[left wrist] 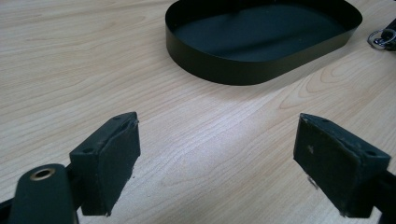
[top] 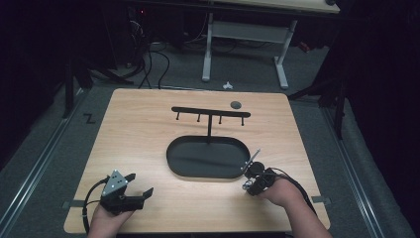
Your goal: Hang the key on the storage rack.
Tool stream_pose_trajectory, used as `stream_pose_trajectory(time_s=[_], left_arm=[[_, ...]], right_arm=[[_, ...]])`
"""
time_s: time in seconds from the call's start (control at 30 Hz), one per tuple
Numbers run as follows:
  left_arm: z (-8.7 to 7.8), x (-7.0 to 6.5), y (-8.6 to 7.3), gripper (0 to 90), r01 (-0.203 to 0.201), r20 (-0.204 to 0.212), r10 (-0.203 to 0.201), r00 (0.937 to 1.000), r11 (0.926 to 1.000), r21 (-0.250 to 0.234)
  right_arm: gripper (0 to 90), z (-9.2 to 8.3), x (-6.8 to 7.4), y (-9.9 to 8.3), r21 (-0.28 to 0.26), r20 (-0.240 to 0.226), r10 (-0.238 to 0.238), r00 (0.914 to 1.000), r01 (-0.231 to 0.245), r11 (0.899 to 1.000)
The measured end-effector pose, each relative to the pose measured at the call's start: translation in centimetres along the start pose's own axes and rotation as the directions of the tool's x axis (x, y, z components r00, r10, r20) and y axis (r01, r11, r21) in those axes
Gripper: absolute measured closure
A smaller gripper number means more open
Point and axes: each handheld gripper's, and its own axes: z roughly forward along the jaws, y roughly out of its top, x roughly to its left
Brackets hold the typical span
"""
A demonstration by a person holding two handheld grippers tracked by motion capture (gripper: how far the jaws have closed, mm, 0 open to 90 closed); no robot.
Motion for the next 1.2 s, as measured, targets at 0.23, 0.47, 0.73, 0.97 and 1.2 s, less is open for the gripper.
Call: stream_pose_trajectory(time_s=[0.23, 0.47, 0.73, 0.97, 1.2], left_arm=[[0.2, -0.1, 0.0, 15.2, -0.004, 0.014, 0.004, 0.9999, 1.0, 0.008], [0.4, -0.3, 0.1, 15.2, -0.01, 0.022, 0.01, 0.9997, 0.9999, 0.013], [0.4, -0.3, 0.1, 15.3, -0.016, 0.026, 0.015, 0.9995, 0.9997, 0.02], [0.4, -0.3, 0.1, 15.3, -0.013, 0.03, 0.013, 0.9995, 0.9997, 0.023], [0.4, -0.4, 0.0, 15.5, -0.014, 0.036, 0.013, 0.9993, 0.9994, 0.031]], right_arm=[[60.8, 0.1, 0.2, 0.8, -0.007, -0.01, -0.013, 0.9999, 0.013, 1.0], [60.9, 0.2, 0.5, 0.7, -0.005, -0.017, -0.028, 0.9995, 0.028, 1.0], [61.4, 0.2, 0.7, 1.1, 0.043, -0.02, -0.038, 0.9991, 0.038, 0.998], [61.2, 0.3, 0.7, 1.8, 0.09, -0.026, -0.049, 0.9985, 0.051, 0.995], [66.1, 0.3, 0.6, 2.0, 0.104, -0.027, -0.038, 0.9989, 0.04, 0.994]])
